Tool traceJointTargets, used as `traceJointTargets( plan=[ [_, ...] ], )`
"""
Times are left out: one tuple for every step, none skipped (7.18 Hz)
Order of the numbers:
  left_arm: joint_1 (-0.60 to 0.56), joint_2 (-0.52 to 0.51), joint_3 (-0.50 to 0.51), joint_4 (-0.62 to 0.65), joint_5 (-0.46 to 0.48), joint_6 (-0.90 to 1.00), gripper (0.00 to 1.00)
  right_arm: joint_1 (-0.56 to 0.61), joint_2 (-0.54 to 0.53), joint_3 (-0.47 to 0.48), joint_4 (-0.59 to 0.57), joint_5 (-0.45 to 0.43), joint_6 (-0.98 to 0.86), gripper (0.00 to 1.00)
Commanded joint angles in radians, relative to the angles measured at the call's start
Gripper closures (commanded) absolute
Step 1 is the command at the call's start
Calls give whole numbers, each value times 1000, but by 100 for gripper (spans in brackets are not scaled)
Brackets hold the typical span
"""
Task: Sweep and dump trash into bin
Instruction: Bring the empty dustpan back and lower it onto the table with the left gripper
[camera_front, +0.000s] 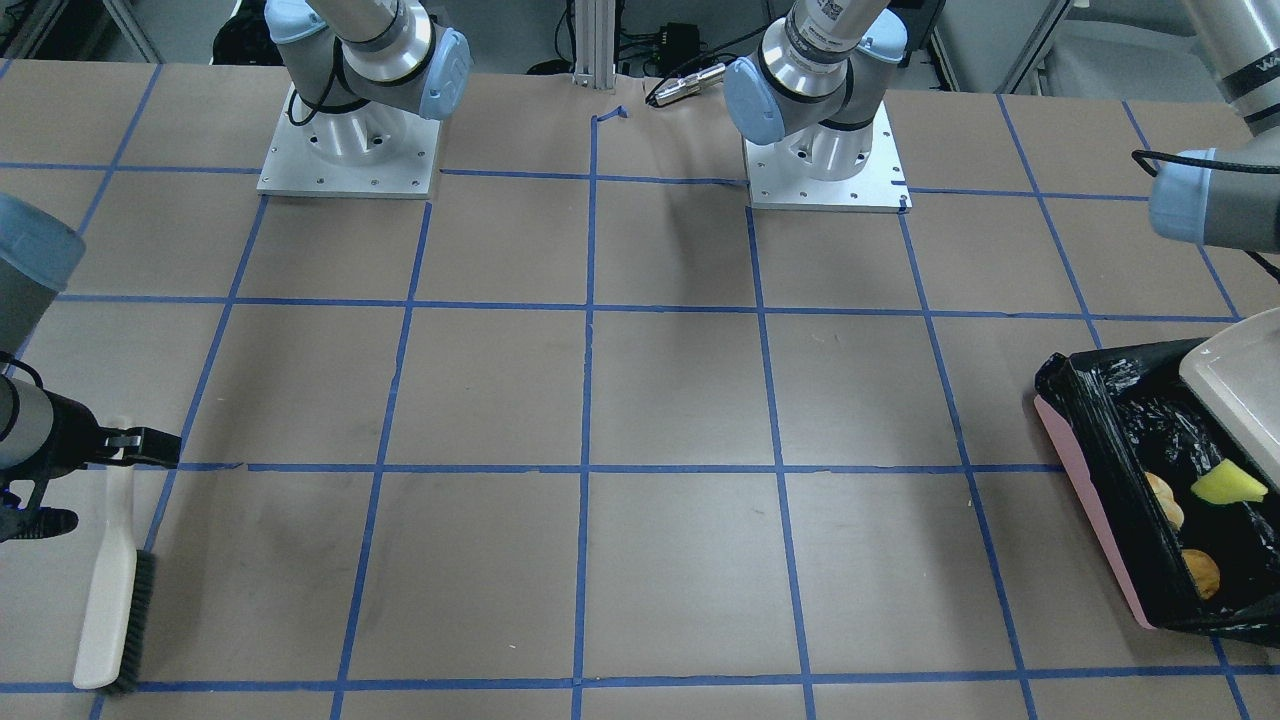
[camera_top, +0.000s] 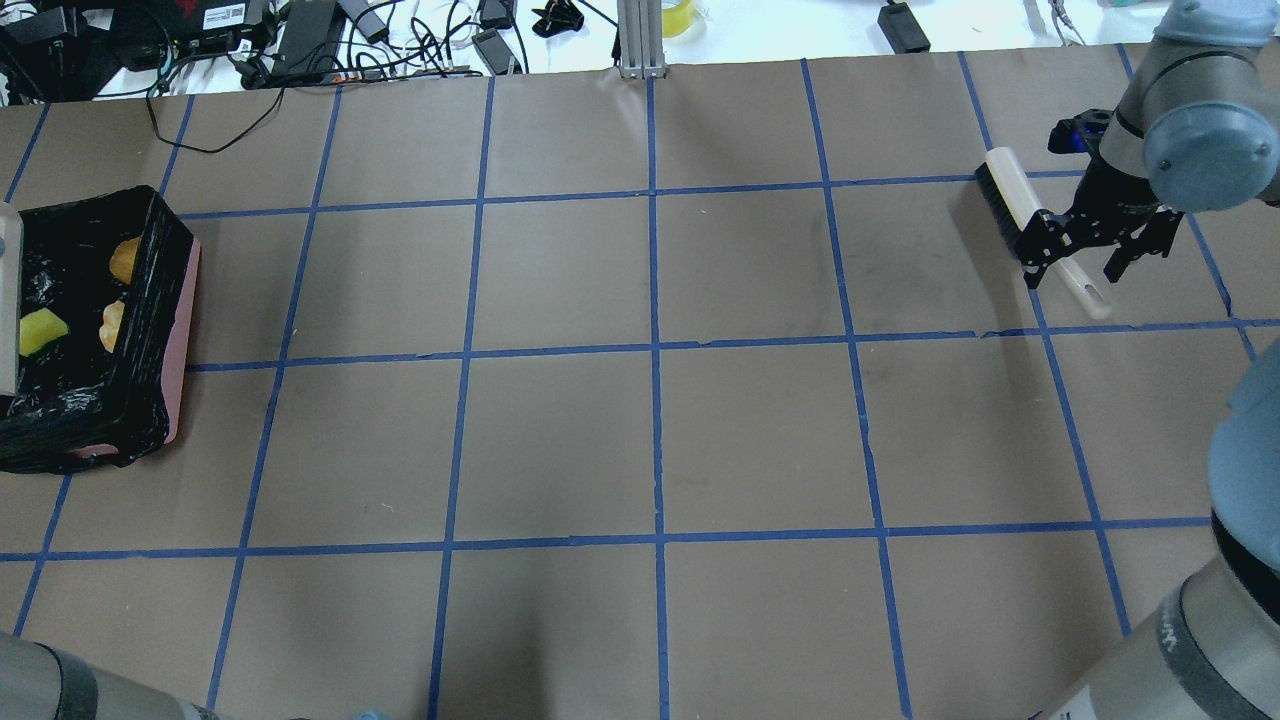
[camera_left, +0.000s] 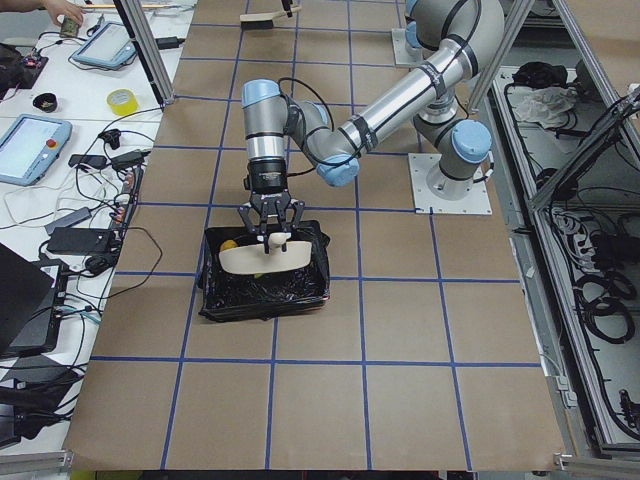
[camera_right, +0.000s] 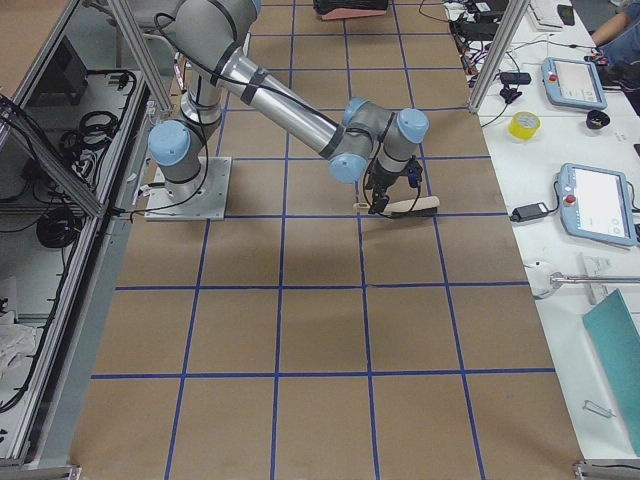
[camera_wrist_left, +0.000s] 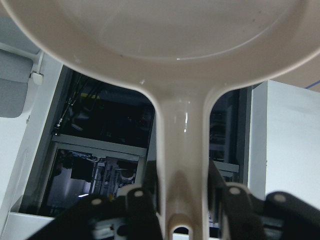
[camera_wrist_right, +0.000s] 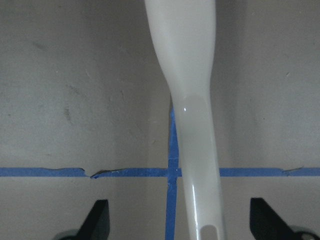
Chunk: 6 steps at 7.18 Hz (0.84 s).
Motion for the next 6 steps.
traceJointTargets(
  plan=[
    [63, 7, 49, 1, -182, 47, 100, 0, -9, 0, 0, 2, -1, 0],
    [140, 14, 118, -167, -346, 58, 100, 0, -11, 0, 2, 2, -1, 0],
    [156, 19, 192, -278, -443, 67, 100, 2, -11, 0, 2, 2, -1, 0],
    [162, 37, 215, -346, -577, 57, 100, 2, -11, 0, 2, 2, -1, 0],
    [165, 53, 211, -384, -693, 52, 100, 2, -11, 1, 2, 2, -1, 0],
    [165, 66, 208, -462, -807, 37, 100, 2, -11, 0, 0, -1, -3, 0]
  ],
)
